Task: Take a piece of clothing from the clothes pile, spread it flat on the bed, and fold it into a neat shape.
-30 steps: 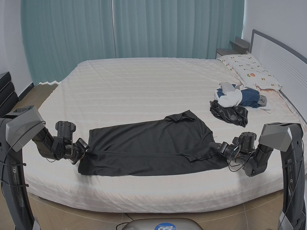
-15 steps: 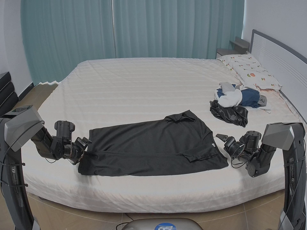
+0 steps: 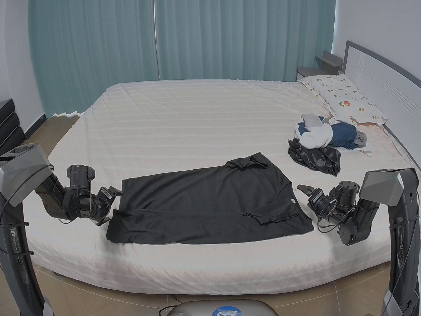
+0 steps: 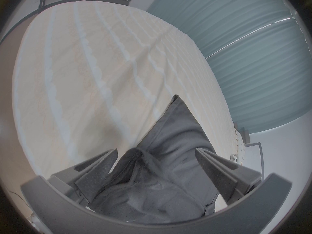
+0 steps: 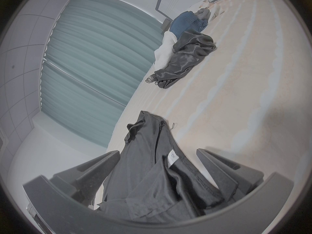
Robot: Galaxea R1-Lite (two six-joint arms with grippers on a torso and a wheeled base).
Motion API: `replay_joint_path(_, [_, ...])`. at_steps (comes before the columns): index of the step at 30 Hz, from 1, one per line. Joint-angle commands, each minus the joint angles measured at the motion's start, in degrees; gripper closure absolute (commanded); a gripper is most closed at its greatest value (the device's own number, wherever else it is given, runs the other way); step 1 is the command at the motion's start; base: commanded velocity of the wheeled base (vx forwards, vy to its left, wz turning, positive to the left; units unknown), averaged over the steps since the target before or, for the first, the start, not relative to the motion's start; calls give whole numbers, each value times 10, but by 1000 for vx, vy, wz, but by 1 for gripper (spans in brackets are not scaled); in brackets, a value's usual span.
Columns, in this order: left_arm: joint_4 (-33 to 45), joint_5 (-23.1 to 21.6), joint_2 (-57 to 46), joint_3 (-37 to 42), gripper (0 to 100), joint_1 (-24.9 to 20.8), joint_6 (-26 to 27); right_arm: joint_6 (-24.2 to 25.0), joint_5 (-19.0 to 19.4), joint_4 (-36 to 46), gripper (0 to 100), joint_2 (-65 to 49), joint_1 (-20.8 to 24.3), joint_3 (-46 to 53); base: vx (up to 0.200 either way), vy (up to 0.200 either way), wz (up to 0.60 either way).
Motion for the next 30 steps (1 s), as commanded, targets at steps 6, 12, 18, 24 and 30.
replay_joint_path(6, [0,-1,-9,4,0,3,-2,0,0,-6,0,1,1,1,200,0,0])
replay_joint_path(12, [-5,-3,-22,32,0,3,3,-1,1,-14,0,2,2,9,67,0,0])
replay_joint_path(18, [-5,-3,-21,36,0,3,4,-1,1,-14,0,4,3,9,0,0,0])
replay_joint_path(24, [-6,-2,-20,35,0,3,4,-1,1,-16,0,5,4,9,0,0,0])
replay_joint_path(30, [-24,-2,-20,36,0,3,3,-1,1,-16,0,5,4,9,0,0,0])
